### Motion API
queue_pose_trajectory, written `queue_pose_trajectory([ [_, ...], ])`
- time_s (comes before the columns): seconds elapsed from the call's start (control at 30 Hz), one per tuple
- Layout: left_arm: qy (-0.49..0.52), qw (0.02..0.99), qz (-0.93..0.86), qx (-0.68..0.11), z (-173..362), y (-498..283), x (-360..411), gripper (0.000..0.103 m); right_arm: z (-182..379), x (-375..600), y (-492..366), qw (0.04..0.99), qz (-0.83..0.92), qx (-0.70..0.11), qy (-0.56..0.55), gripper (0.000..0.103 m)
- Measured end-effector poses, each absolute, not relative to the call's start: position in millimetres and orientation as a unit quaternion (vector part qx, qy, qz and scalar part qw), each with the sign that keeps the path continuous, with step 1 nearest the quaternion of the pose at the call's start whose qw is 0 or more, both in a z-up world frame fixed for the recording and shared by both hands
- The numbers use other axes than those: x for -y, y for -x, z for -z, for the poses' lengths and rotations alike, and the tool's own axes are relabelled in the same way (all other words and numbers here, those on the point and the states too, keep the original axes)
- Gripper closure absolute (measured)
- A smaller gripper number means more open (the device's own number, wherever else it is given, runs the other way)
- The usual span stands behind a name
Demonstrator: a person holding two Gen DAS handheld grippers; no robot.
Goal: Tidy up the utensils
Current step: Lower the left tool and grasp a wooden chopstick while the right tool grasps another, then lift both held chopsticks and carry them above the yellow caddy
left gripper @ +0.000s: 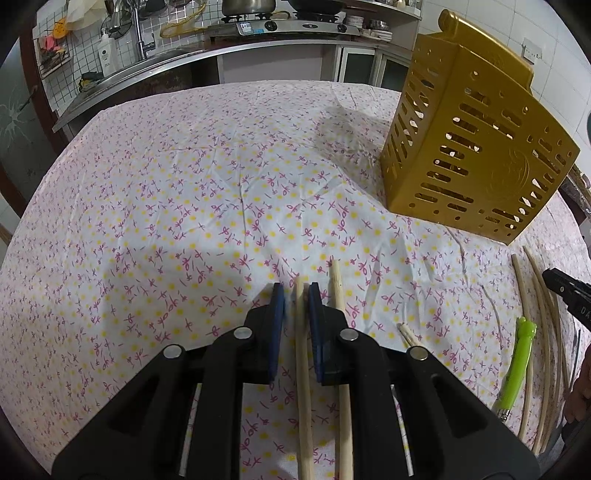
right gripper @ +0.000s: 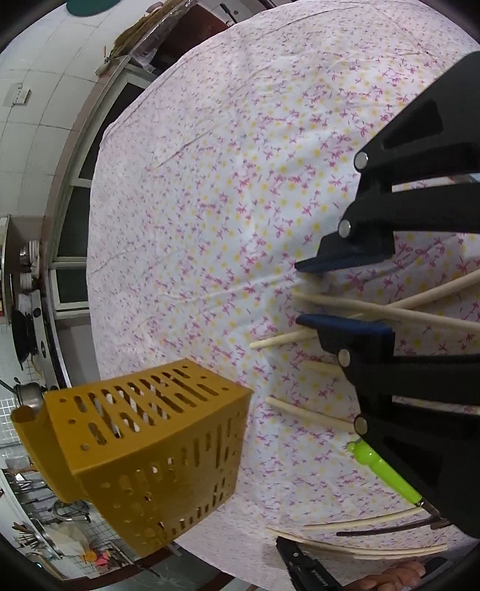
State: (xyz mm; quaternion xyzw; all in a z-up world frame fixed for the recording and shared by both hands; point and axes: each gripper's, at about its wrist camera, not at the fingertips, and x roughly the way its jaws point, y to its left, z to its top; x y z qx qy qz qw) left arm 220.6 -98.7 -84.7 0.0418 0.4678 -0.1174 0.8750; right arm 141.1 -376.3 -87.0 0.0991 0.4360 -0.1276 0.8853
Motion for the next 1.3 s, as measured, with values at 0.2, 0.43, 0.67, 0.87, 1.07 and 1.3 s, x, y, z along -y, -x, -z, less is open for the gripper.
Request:
queue_pose_trajectory([
  [0.2,-0.043,0.875,0.117,-0.468,84,-220,101,0.091,90,372,-149,0.885,0.126,-0.441,-0.081,0.094],
  [0.43,-0.038,0.877,0.115,-0.465,85,-218,101,0.099,83,370,-144,0.891,0.118,-0.430,-0.084,0.098],
  [0.67,-0.025,0.881,0.115,-0.458,72,-213,99,0.100,64,371,-132,0.901,0.119,-0.409,-0.082,0.098],
  [0.87,-0.022,0.886,0.118,-0.447,56,-203,96,0.100,54,367,-119,0.906,0.119,-0.396,-0.087,0.098],
  [1.07,-0.013,0.890,0.120,-0.440,44,-193,91,0.100,46,366,-112,0.911,0.115,-0.386,-0.086,0.098],
  [1.3,-0.007,0.898,0.128,-0.422,25,-185,88,0.100,28,365,-102,0.919,0.112,-0.367,-0.088,0.098],
])
